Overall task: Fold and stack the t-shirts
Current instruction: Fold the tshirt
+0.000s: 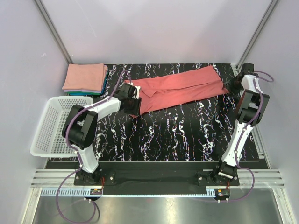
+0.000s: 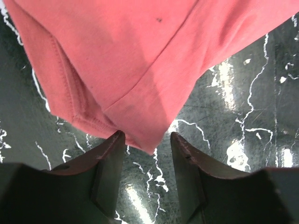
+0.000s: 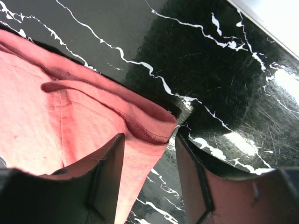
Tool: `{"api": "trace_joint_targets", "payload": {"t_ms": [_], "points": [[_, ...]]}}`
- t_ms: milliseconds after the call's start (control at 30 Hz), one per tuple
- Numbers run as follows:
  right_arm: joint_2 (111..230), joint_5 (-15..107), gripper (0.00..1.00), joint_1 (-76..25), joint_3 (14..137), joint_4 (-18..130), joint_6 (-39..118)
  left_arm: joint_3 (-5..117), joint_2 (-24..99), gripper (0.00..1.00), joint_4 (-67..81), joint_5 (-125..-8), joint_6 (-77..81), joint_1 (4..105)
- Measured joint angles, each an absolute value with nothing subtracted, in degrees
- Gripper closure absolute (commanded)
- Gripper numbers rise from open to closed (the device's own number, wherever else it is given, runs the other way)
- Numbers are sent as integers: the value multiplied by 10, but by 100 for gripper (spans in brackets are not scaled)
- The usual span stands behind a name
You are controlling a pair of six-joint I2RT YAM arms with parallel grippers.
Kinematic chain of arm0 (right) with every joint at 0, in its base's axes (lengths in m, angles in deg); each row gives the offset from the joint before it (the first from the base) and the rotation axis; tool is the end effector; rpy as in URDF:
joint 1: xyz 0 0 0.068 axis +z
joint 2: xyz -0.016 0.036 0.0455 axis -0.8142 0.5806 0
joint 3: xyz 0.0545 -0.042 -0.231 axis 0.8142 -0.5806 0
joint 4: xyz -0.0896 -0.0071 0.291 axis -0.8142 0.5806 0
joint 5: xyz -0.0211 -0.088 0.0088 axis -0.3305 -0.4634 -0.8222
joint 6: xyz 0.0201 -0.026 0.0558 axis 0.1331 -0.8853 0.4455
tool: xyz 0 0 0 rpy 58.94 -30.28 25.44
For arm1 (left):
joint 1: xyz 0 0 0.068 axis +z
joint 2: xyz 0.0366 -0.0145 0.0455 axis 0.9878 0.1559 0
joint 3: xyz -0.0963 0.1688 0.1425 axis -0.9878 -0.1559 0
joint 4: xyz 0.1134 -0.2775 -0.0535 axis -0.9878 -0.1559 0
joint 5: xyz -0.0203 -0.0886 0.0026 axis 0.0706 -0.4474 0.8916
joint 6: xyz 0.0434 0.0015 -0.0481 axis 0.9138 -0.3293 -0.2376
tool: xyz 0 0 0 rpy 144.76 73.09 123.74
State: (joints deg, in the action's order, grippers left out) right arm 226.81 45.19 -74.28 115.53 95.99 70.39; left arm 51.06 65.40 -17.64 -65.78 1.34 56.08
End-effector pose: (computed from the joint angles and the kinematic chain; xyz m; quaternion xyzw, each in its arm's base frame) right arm 0.5109 -0.1773 0.1084 0.4553 0.8550 0.0942 0.2298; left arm 0.3668 -0.1778 0.1076 0.1249 0.9534 -0.1441 0.2338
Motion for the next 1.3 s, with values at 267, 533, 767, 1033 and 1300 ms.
{"api": "trace_joint_targets", "payload": {"t_ms": [267, 533, 767, 1033, 1300], "points": [[2268, 451, 88, -743, 1148, 958, 700, 511, 658, 93, -180, -650, 12, 556], [2266, 444, 100, -744, 1140, 958, 676, 515, 658, 100, -221, -619, 46, 556], [2228, 434, 100, -743, 1081, 958, 650, 534, 658, 99, -253, -616, 70, 576], [2173, 410, 100, -743, 1003, 964, 627, 540, 658, 100, -286, -628, 76, 585], [2093, 384, 100, -744, 884, 970, 626, 537, 658, 100, -316, -633, 75, 597]]}}
